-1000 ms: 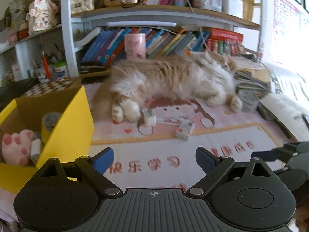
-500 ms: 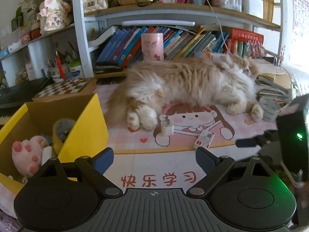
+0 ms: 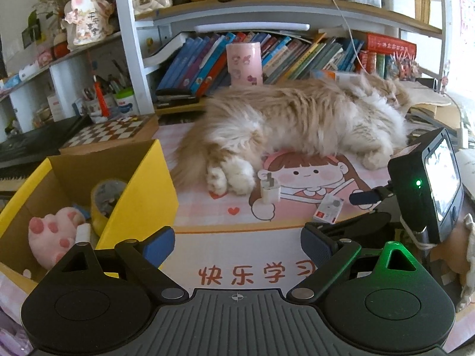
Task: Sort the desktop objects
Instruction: 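Close the right tool on the stapler box while the left tool grasps the white plug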
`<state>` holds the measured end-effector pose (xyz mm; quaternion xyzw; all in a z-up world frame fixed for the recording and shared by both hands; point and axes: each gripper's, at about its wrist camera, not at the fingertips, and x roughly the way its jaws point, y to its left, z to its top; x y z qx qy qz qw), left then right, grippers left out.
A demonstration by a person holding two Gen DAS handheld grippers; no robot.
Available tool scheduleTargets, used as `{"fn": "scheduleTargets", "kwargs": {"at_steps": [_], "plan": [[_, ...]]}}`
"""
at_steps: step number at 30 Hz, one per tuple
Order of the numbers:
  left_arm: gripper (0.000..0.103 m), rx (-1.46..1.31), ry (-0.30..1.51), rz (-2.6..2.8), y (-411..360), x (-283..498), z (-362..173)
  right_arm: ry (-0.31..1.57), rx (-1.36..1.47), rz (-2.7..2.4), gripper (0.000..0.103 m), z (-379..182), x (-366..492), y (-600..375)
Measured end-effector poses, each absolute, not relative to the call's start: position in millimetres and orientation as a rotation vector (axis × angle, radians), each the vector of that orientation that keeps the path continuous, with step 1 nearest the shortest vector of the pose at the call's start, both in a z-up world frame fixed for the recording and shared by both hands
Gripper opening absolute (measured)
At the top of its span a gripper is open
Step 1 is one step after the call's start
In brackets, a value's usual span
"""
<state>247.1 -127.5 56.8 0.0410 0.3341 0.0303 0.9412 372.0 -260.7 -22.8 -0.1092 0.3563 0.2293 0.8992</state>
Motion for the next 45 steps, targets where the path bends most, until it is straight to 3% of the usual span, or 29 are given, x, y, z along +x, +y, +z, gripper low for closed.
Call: {"fn": "scheduleTargets", "kwargs": {"at_steps": [3, 5, 24, 27, 34, 42, 45], "plan": [[0.094, 0.085, 0.687, 0.062, -128.9, 250.0, 55.9, 0.742, -0.207, 0.497, 0.077, -23.7, 376.9, -262.7], [0.094, 0.088, 0.686, 0.061, -130.7, 252.5, 55.3, 0.742, -0.184, 0.509, 0.058, -22.7, 378.3, -264.6], [0.091, 0.017, 0.7, 0.01, -150.5, 333.0, 14.4, 0.736, -0.122, 0.375, 0.057, 0.1, 337.4, -322.9], [0.084, -0.009, 0.716, 0.041, -149.7, 351.4, 3.7, 0.738, -0.115, 0.363, 0.057, 0.3, 331.9, -328.1], [0.051, -0.009, 0.765, 0.065, -155.9, 383.1, -20.9, 0.735, -0.111, 0.333, 0.057, 5.3, 322.9, -338.6], [0.035, -0.017, 0.755, 0.116, -155.1, 394.9, -31.8, 0.744, -0.157, 0.345, 0.057, 10.4, 315.3, -344.2], [0.024, -0.011, 0.75, 0.101, -156.6, 394.4, -32.0, 0.753, -0.167, 0.347, 0.057, 10.5, 314.5, -344.8]]}}
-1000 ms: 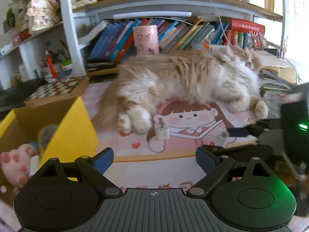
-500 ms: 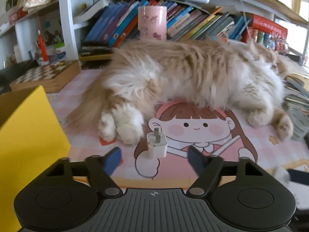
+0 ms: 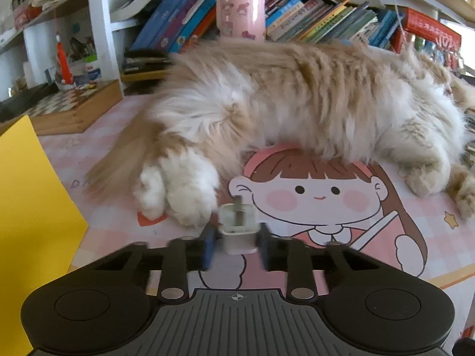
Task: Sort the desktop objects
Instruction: 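Close the right tool on the stapler box while the left tool grasps the white plug, then lift and carry the stapler box and white plug toward the yellow box with both tools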
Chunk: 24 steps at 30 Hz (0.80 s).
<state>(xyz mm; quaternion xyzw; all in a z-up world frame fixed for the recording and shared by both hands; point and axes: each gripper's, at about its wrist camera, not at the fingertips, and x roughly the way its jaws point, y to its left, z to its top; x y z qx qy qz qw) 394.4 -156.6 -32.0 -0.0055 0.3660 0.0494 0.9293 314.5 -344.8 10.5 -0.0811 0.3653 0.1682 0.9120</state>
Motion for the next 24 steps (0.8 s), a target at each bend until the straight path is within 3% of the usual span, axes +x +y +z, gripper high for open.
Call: {"fn": "scheduleTargets", "kwargs": {"at_steps": [24], "plan": [[0.024, -0.169, 0.609, -0.048, -117.5, 248.9, 60.8, 0.691, -0.105, 0.367, 0.057, 35.7, 296.1, -328.9]]}}
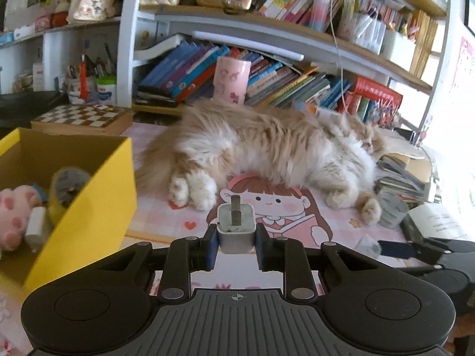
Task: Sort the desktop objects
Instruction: 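Lift and carry the stapler box and white plug toward the yellow box with both tools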
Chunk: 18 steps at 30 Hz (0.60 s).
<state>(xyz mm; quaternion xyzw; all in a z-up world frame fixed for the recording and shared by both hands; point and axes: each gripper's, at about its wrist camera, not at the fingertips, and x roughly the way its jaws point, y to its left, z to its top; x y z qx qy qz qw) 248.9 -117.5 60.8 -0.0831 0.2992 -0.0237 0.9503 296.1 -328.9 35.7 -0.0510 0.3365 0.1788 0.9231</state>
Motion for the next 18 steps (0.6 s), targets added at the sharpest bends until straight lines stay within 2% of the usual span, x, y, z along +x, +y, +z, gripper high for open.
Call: {"fn": "scheduleTargets", "kwargs": {"at_steps": [18], "plan": [[0.024, -0.142, 0.594, -0.081, -79.7, 171.0, 69.9, 0.703, -0.079, 0.405, 0.057, 49.8, 232.2, -275.8]]}}
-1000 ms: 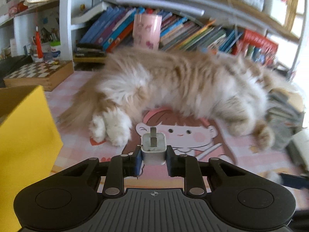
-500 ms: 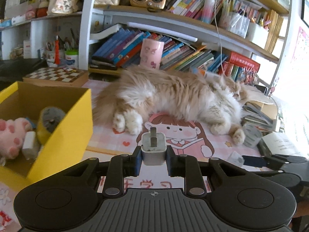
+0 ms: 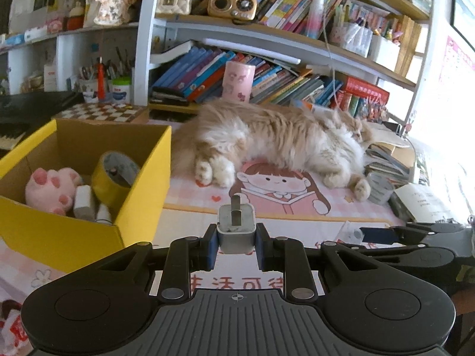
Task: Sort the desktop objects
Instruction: 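Lift and carry the stapler box and white plug toward the yellow box with both tools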
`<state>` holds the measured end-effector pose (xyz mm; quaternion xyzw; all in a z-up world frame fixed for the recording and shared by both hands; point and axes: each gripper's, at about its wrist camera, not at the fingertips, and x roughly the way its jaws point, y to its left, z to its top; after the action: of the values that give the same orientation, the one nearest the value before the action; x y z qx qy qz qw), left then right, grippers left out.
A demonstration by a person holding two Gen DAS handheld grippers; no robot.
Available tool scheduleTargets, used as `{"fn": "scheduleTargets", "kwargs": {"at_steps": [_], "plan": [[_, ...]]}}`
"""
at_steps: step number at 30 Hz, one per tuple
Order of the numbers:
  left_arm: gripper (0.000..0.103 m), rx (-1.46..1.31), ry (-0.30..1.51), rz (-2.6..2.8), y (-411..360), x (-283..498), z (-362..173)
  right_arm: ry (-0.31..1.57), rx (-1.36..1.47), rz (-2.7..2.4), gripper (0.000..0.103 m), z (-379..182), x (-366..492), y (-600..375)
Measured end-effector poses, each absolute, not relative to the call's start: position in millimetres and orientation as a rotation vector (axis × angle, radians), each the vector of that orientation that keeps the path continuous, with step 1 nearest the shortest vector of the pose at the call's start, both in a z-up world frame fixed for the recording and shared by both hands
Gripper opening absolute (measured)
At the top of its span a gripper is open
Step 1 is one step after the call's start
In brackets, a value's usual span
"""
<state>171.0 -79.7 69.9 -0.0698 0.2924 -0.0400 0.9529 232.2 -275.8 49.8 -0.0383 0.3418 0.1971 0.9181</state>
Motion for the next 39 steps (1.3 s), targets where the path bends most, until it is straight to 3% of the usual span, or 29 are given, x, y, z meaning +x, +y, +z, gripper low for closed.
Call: {"fn": "scheduleTargets", "kwargs": {"at_steps": [39], "plan": [[0.024, -0.141, 0.676, -0.147, 40.3, 19.8, 46.7, 0.743, -0.115, 0.385, 0.057, 38.9, 58.1, -141.4]]}}
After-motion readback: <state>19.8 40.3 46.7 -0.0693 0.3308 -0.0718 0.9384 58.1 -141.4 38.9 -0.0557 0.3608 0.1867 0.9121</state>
